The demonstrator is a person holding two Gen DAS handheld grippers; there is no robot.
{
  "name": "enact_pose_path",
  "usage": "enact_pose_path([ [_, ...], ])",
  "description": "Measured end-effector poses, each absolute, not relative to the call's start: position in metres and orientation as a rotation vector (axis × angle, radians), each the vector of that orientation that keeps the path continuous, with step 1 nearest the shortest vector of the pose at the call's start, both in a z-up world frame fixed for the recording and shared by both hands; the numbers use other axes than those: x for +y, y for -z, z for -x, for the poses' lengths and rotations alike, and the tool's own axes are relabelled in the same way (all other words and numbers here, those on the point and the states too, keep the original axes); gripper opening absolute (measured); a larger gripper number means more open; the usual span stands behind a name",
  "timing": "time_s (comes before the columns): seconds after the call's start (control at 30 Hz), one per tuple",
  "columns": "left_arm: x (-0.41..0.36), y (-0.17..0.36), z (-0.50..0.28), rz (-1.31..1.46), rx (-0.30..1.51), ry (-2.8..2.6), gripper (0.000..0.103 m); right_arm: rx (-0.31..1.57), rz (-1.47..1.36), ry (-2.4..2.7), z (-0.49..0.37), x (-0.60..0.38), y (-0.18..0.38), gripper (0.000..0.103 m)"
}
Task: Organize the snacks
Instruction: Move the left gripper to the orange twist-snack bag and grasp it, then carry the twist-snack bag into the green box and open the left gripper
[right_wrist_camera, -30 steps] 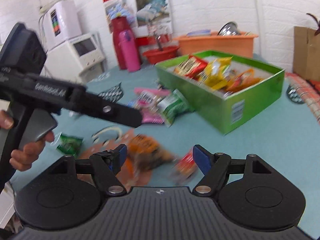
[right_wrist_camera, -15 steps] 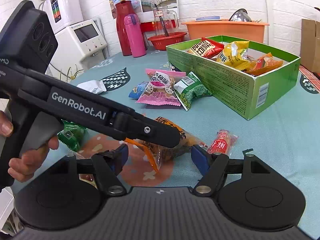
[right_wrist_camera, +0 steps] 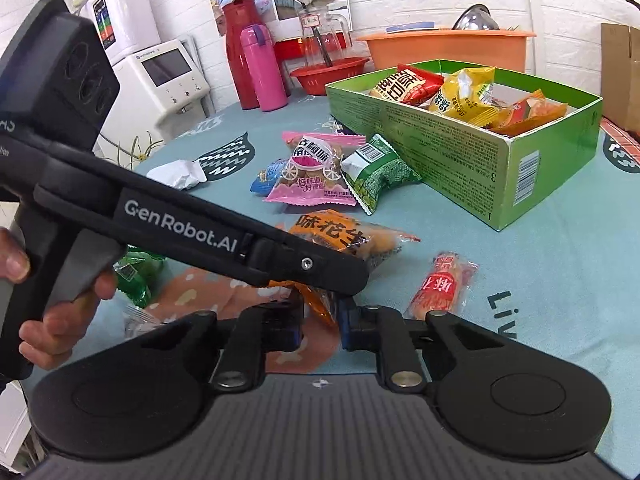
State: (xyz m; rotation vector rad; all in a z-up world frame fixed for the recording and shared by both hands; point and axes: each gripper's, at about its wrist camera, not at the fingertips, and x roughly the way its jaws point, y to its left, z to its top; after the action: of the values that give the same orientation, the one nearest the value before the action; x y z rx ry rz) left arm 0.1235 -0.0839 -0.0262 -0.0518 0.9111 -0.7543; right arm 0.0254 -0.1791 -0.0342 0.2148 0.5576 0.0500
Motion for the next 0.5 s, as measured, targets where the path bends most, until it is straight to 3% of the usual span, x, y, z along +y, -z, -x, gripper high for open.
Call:
enact_pose_path([
  [0.5, -0.1, -0.035, -0.136, 0.017, 0.722, 0.781, 0.062, 0.393, -0.135, -0.019, -0.029, -0.198, -0.012, 0.029],
])
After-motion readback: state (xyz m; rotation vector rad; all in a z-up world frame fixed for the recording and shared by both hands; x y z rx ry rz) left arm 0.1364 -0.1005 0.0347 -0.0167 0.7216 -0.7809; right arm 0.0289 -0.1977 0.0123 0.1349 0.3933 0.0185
